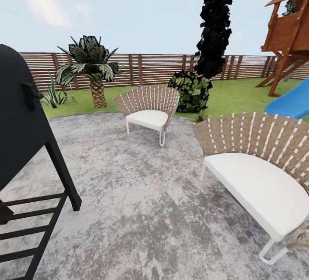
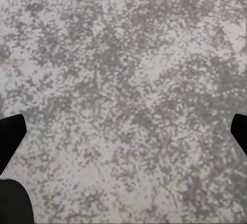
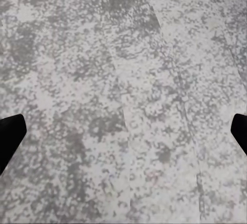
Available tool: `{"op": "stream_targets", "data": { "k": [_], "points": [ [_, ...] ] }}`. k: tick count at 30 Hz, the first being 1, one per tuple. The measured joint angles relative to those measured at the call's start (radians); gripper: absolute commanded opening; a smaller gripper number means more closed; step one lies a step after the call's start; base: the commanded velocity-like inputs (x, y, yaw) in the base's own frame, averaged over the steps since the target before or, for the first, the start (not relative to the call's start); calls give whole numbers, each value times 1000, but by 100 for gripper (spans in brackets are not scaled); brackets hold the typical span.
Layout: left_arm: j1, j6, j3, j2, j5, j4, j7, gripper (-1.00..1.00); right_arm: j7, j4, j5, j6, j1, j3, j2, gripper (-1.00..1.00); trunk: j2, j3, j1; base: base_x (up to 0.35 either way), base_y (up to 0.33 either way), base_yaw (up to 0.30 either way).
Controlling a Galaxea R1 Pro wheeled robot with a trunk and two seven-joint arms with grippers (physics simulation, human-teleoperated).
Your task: Pick up the pesticide atomizer in the garden and spray insectifuge to fully cover both potted plants in the garden.
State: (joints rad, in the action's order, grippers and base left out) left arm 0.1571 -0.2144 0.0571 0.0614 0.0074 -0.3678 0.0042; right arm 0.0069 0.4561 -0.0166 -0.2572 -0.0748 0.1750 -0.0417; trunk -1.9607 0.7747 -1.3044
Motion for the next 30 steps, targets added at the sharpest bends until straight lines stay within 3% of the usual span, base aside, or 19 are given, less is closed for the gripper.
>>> {"op": "stream_targets", "data": {
  "k": [5,18,23,30],
  "points": [
    [0,0,0,0,0,0,0,100,0,0,0,0,0,0,0,100,0,0,0,339,-13,201],
    [0,0,0,0,0,0,0,100,0,-1,-3,-23,0,-3,-1,100,0,0,0,340,-79,12],
    [0,0,0,0,0,0,0,100,-1,-2,-40,-30,0,-3,-1,100,0,0,0,339,-67,0],
    [0,0,0,0,1,0,0,100,-1,-1,-48,-31,0,-3,-1,100,0,0,0,339,-9,0]
  ]
}}
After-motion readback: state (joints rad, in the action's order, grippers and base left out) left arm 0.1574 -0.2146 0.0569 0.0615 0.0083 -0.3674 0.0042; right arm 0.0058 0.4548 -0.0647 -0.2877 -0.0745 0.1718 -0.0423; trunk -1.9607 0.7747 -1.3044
